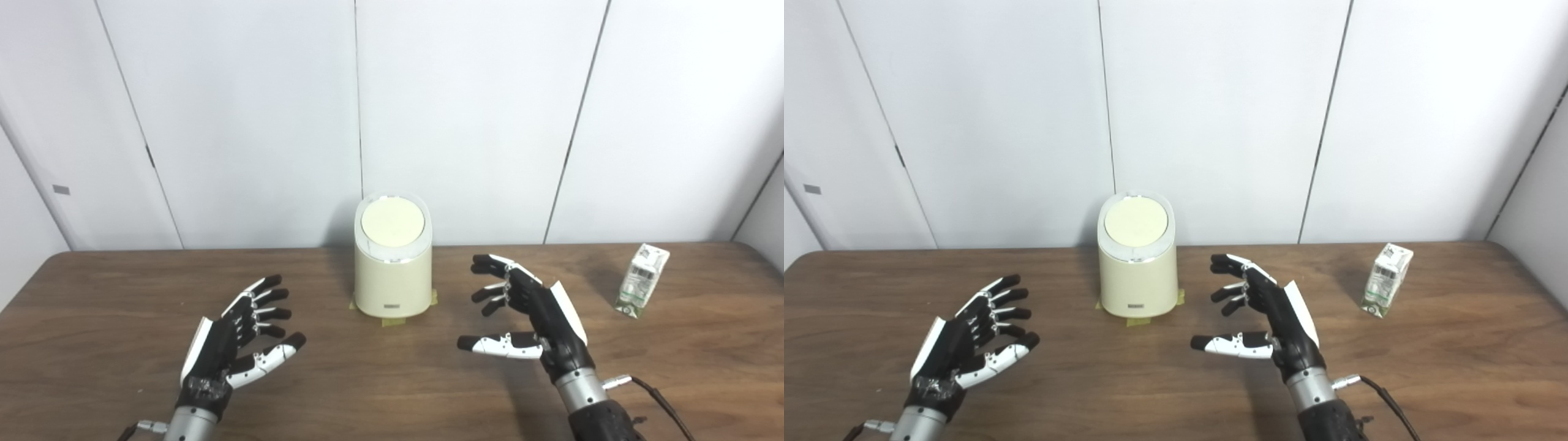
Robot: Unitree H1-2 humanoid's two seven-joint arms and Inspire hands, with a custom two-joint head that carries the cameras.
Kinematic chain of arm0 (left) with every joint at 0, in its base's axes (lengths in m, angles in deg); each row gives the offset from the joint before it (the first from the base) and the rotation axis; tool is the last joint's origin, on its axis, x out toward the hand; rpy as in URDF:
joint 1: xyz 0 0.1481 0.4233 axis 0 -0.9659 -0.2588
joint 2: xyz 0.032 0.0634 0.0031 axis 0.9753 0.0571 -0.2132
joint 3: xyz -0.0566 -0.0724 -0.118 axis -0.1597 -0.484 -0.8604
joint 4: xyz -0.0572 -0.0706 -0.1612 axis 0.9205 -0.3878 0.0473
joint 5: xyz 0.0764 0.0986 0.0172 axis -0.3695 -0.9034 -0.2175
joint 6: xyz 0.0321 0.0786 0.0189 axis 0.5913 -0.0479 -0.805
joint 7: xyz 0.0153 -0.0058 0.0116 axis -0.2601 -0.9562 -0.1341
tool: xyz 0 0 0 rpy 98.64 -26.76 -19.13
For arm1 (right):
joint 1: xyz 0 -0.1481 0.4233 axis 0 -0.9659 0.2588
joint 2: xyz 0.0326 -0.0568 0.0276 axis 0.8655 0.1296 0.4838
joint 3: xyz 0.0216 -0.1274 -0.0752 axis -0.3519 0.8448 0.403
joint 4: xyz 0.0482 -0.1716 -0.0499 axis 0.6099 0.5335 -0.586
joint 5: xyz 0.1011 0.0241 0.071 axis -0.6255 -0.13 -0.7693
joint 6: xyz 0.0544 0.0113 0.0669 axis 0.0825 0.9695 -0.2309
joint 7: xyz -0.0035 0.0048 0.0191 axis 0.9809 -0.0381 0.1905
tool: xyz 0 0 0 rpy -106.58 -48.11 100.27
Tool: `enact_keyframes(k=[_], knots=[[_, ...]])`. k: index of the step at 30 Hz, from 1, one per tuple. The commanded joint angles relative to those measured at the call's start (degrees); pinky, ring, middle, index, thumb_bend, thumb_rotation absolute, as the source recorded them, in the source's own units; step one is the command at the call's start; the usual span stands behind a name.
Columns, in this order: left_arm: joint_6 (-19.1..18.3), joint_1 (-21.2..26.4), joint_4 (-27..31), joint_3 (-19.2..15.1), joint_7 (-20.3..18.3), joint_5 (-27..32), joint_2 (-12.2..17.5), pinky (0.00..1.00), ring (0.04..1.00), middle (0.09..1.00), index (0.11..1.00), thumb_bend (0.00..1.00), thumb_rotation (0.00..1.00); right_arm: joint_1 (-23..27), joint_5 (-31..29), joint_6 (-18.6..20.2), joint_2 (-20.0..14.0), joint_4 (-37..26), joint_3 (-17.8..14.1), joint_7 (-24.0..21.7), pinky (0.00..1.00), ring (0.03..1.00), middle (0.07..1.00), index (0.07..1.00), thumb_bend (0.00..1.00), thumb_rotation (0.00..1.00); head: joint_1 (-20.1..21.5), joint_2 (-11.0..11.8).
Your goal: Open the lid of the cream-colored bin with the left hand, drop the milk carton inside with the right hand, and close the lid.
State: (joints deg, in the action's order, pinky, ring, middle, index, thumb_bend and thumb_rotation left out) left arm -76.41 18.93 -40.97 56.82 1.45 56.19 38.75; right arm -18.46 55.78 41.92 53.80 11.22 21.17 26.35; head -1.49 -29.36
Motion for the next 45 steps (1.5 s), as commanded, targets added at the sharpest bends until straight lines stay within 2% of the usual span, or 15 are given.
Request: enact_keyframes(k=[1,20,24,29,31,33,39,45], knots=[[2.02,2.19,1.34,-0.18,0.44,0.42,0.69,0.61,0.71,0.81,0.86,0.65,0.13,1.9,-0.49,-1.89,-0.07,-1.4,-0.17,0.08,0.46,0.598,0.771,0.774,0.71,0.1,-0.06,-0.03],[2.53,2.35,0.77,-0.18,0.58,0.09,0.81,0.6,0.709,0.811,0.856,0.66,0.16,2.21,0.14,-2.59,-0.21,-0.62,0.14,0.18,0.45,0.585,0.765,0.77,0.7,0.1,-0.16,0.52],[1.15,2.23,1.72,0.05,3.07,-3.89,-0.24,0.69,0.778,0.813,0.843,0.74,0.23,2.46,0.39,-3.73,-0.24,0.75,0.23,0.47,0.45,0.586,0.766,0.77,0.7,0.11,-0.25,1.94],[-0.48,2.73,4.41,0.8,5.82,-8.07,-2.32,0.76,0.87,0.874,0.876,0.79,0.24,2.98,0.99,-5.3,-0.61,2.71,0.13,0.78,0.45,0.587,0.771,0.776,0.69,0.13,-0.86,2.94],[-1.57,3.58,5.32,0.7,6.77,-8.83,-3.12,0.79,0.888,0.886,0.893,0.81,0.31,3.23,0.78,-6.2,-0.71,3.61,-0.06,0.81,0.45,0.584,0.77,0.776,0.69,0.12,-1.09,3.17],[-2.77,5.47,5.53,0.59,6.88,-8.99,-3.16,0.81,0.898,0.891,0.904,0.82,0.32,3.27,-0.08,-6.03,-0.53,3.82,-0.33,0.55,0.46,0.588,0.77,0.774,0.7,0.11,-1.41,3.51],[-5.13,11.24,4.35,0.67,5.78,-8.75,-1.89,0.77,0.912,0.931,0.95,0.83,0.27,3.28,-0.14,-6.13,-0.52,4.31,-0.33,0.66,0.47,0.594,0.769,0.774,0.7,0.11,-1.38,4.07],[-7.13,17.85,2.79,1.97,5.73,-10.89,-0.95,0.78,0.93,0.942,0.97,0.86,0.28,3.58,1.3,-7.55,-0.89,5.45,0.02,1.12,0.46,0.59,0.768,0.782,0.69,0.14,-1.98,4.51]])
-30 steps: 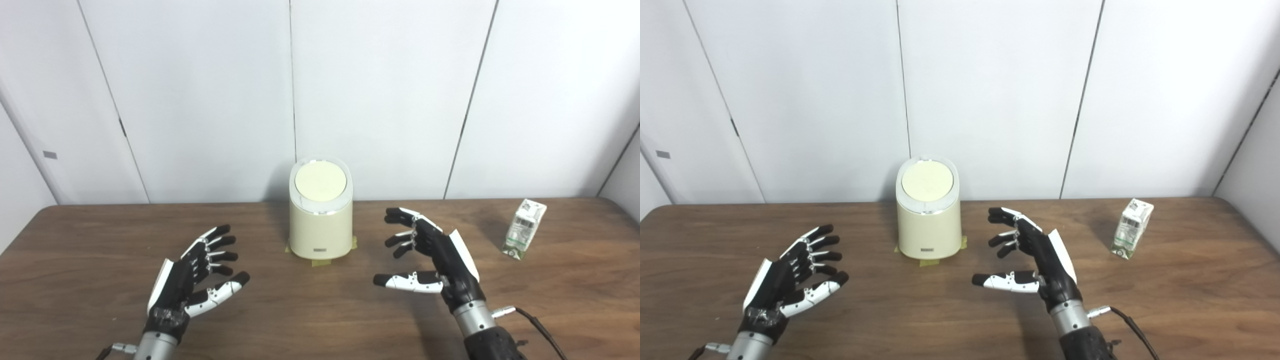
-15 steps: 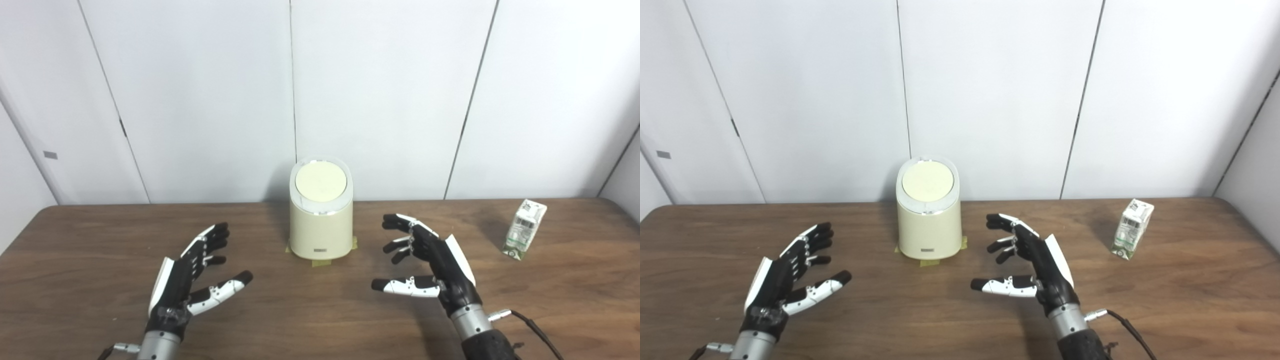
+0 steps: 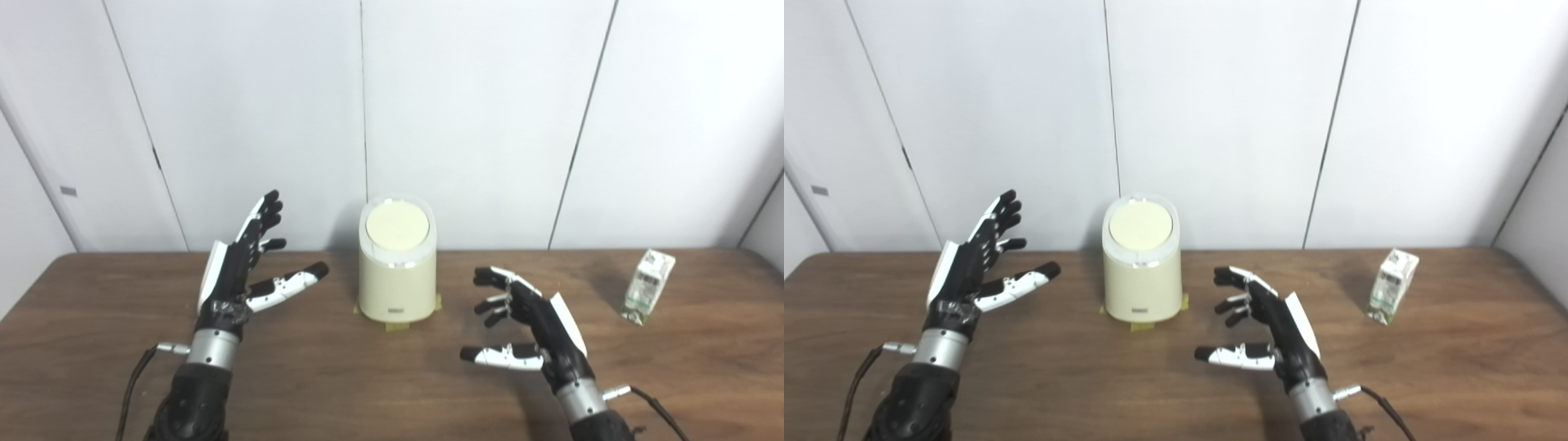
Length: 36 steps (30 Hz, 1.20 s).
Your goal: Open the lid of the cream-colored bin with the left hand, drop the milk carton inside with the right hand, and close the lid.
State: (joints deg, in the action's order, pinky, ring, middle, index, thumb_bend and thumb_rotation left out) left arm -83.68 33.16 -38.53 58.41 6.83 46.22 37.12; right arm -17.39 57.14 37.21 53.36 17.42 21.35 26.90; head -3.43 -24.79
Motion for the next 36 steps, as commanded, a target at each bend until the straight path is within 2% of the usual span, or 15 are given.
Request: enact_keyframes(k=[1,7,10,14,18,21,30,33,36], knots=[[-0.32,4.64,0.14,0.63,0.25,-1.17,0.78,0.77,0.928,0.942,0.969,0.86,0.28,2.54,-0.11,-2.83,-0.43,-0.62,-0.18,0.52,0.46,0.59,0.769,0.782,0.69,0.14,-0.05,-0.02],[-1.61,9.67,-2.8,1.75,0.49,-2.69,0.97,0.76,0.935,0.939,0.972,0.86,0.24,2.83,0.28,-3.03,0.03,0.16,-0.14,1.02,0.47,0.599,0.767,0.777,0.69,0.13,-0.07,0.74],[0.12,12.23,-6.64,3.1,1.47,-5.55,1.75,0.83,0.949,0.943,0.988,0.84,0.23,2.88,-0.19,-3.65,0.32,0.71,-0.12,1.08,0.47,0.6,0.765,0.776,0.69,0.13,0.17,0.86],[-0.68,15.97,-11.27,3.99,2.55,-7.34,1.66,0.93,0.968,0.945,0.997,0.87,0.26,2.87,-0.39,-3.45,0.56,0.5,-0.21,1.08,0.48,0.602,0.769,0.775,0.69,0.11,0.54,0.92],[-2.68,19.74,-15.45,4.79,3.6,-8.77,0.98,0.94,0.973,0.953,1.0,0.95,0.35,2.91,-0.01,-3.17,0.72,0.05,-0.22,1.24,0.47,0.602,0.769,0.78,0.66,0.12,0.68,0.92],[-4.26,21.7,-17.41,5.63,4.04,-10.22,0.72,0.96,0.983,0.965,1.0,0.99,0.37,2.94,-0.13,-3.02,0.86,-0.1,-0.26,1.24,0.47,0.606,0.773,0.782,0.65,0.11,0.88,0.9],[-5.61,25.14,-22.02,8.31,6.66,-13.88,-0.02,0.81,0.964,0.992,1.0,0.99,0.37,3.03,-0.17,-3.1,1.33,-0.35,-0.33,1.43,0.46,0.602,0.775,0.782,0.64,0.08,1.18,0.97],[-5.73,25.66,-23.4,8.85,7.2,-14.47,-0.46,0.82,0.979,1.0,1.0,0.99,0.36,3.03,0.43,-2.97,1.34,-0.62,-0.28,1.6,0.45,0.595,0.774,0.78,0.64,0.09,1.23,0.8],[-7.51,25.84,-23.91,9.8,7.76,-15.69,-1.26,0.8,0.98,1.0,1.0,1.0,0.38,3.0,0.2,-2.56,1.45,-1.01,-0.39,1.45,0.46,0.598,0.775,0.781,0.64,0.08,1.28,0.74]])
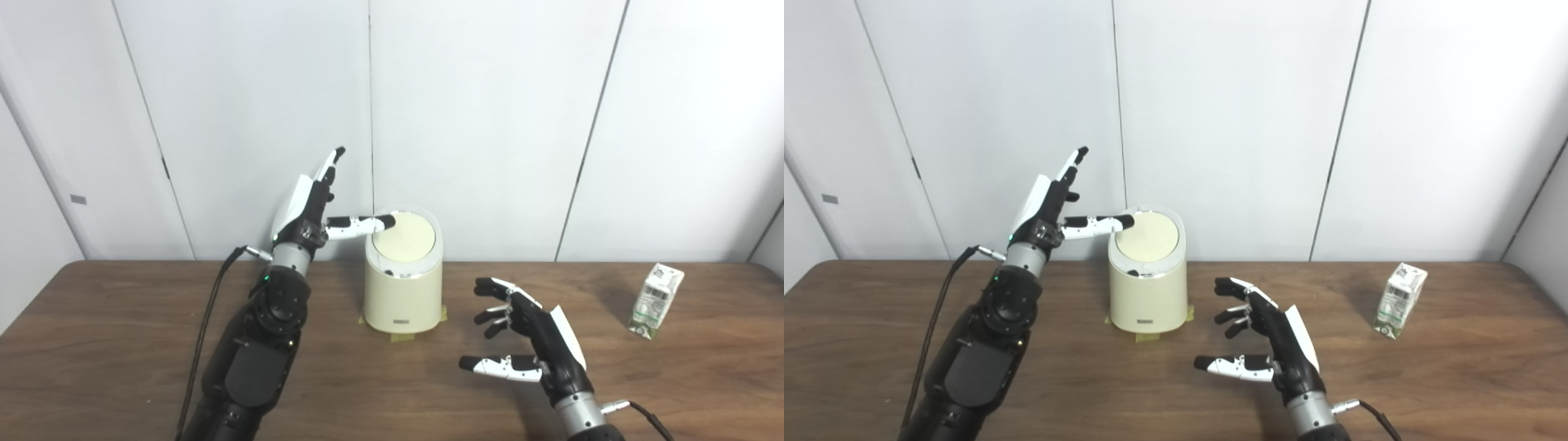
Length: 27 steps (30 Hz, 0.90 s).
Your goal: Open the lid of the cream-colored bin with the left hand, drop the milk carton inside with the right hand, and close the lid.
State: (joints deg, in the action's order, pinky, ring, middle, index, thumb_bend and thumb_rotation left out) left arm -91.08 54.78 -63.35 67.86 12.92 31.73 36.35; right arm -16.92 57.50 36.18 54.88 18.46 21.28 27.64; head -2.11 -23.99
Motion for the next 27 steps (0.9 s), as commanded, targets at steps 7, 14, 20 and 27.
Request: enact_keyframes(k=[7,14,20,27], knots=[[-2.8,3.77,0.77,2.77,1.82,-3.77,-1.7,0.8,0.995,1.0,1.0,1.0,0.39,2.45,-0.17,-1.4,0.06,-2.52,-0.2,0.59,0.45,0.591,0.775,0.78,0.63,0.06,0.41,-0.35],[-1.21,3.61,-1.56,3.5,2.66,-4.11,-1.91,0.81,0.991,1.0,1.0,1.0,0.35,2.34,0.31,-1.19,0.59,-2.88,-0.09,0.96,0.45,0.594,0.772,0.777,0.64,0.09,1.32,-0.59],[-0.1,3.67,-4.23,4.43,3.49,-4.25,-2.18,0.89,1.0,1.0,1.0,1.0,0.36,2.12,0.83,-0.51,0.92,-3.69,0.08,1.07,0.45,0.593,0.771,0.779,0.64,0.1,1.78,-0.9],[0.18,3.75,-5.76,6.29,5.42,-6.43,-1.1,0.94,1.0,1.0,1.0,0.94,0.27,2.24,0.69,-1.15,0.94,-3.58,0.04,1.17,0.44,0.582,0.766,0.777,0.64,0.1,2.09,-1.22]])
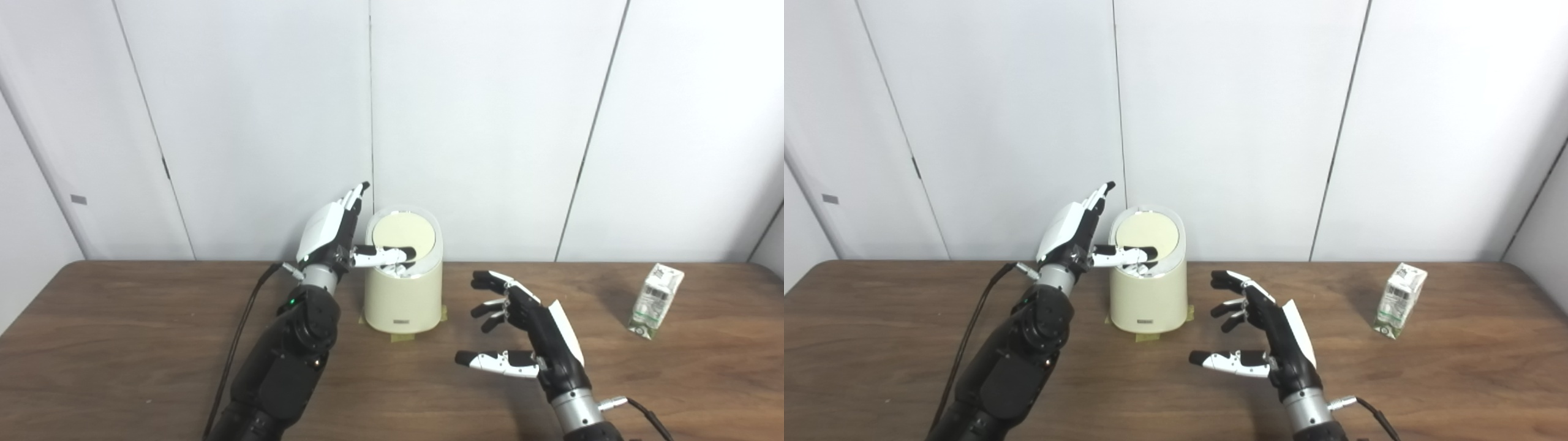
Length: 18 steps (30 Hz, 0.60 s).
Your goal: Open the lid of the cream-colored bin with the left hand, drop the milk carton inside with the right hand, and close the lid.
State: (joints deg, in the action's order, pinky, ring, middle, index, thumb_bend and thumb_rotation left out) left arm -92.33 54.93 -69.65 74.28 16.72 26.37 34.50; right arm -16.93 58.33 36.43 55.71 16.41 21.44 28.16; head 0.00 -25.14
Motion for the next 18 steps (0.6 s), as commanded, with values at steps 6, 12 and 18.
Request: enact_keyframes(k=[6,12,18], knots=[[1.1,3.71,-0.03,0.09,2.12,-1.54,1.11,0.95,1.0,1.0,1.0,0.88,0.21,2.37,-0.02,-1.84,0.01,-0.9,-0.15,0.82,0.44,0.57,0.76,0.77,0.64,0.1,0.13,0.03],[-0.34,4.05,-0.35,2.45,3.63,-5.72,1.92,0.9,0.999,1.0,1.0,0.91,0.24,2.29,0.13,-1.8,0.17,-0.8,0.01,0.97,0.44,0.574,0.762,0.772,0.64,0.11,0.21,-0.18],[-2.26,4.66,0.43,5.94,5.41,-12.48,3.41,0.92,0.998,0.994,1.0,0.84,0.15,2.26,0.02,-1.47,0.31,-1.15,0.21,1.14,0.44,0.574,0.766,0.775,0.65,0.12,0.38,-0.39]])
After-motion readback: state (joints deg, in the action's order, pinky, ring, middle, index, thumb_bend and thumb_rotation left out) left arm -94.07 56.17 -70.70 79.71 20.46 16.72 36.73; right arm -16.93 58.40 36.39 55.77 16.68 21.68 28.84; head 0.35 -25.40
